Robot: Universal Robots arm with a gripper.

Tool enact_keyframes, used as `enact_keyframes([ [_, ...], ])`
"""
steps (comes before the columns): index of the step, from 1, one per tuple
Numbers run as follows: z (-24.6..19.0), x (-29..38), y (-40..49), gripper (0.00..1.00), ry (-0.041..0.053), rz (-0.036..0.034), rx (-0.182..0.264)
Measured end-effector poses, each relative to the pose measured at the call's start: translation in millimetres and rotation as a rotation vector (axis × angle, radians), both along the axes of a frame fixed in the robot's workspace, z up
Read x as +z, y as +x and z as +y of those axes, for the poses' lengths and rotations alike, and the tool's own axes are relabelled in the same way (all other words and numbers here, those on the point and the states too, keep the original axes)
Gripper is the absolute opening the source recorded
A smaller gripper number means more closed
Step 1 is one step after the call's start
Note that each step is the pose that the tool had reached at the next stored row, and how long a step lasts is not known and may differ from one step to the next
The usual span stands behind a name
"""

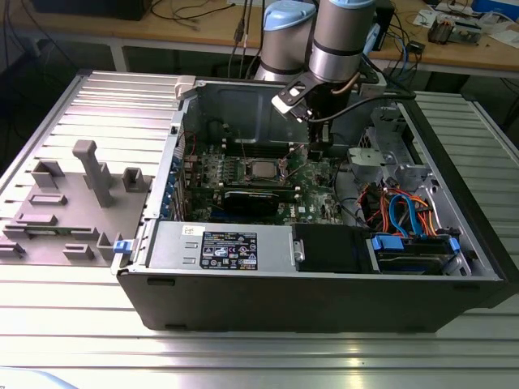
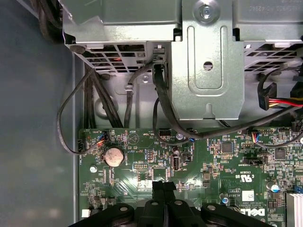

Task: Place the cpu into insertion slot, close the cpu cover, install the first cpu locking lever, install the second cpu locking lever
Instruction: 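Close the cpu cover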

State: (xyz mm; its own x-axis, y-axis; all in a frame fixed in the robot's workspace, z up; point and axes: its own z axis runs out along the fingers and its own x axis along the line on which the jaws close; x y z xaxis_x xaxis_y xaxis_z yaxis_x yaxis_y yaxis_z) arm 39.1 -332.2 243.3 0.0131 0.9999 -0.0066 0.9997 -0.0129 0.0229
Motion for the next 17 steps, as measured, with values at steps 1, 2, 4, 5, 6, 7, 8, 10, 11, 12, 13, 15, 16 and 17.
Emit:
enact_keyframes([
  [1,0.0,0.0,-0.5,0.11,0.0,0.0,0.0],
  [2,0.0,0.0,-0.6,0.11,0.0,-0.0001,0.0],
  [4,0.0,0.0,-0.8,0.11,0.0,0.0,0.0],
  [5,0.0,0.0,-0.9,0.11,0.0,-0.0001,0.0],
  [6,0.0,0.0,-1.1,0.11,0.0001,0.0,0.0],
  [7,0.0,0.0,-1.3,0.11,0.0,0.0,0.0],
  [8,0.0,0.0,-1.7,0.11,0.0,-0.0001,0.0],
  [10,0.0,0.0,-2.4,0.11,0.0,-0.0001,0.0],
  [11,0.0,0.0,-2.8,0.11,0.0,-0.0001,0.0],
  [12,0.0,0.0,-3.2,0.11,0.0001,0.0,0.0],
  [13,0.0,0.0,-4.2,0.11,0.0,-0.0001,0.0],
  [15,0.0,0.0,-5.1,0.11,0.0,-0.0001,0.0],
  [16,0.0,0.0,-5.2,0.11,0.0,0.0,0.0],
  [17,0.0,0.0,-5.2,0.11,0.0,-0.0001,0.0],
])
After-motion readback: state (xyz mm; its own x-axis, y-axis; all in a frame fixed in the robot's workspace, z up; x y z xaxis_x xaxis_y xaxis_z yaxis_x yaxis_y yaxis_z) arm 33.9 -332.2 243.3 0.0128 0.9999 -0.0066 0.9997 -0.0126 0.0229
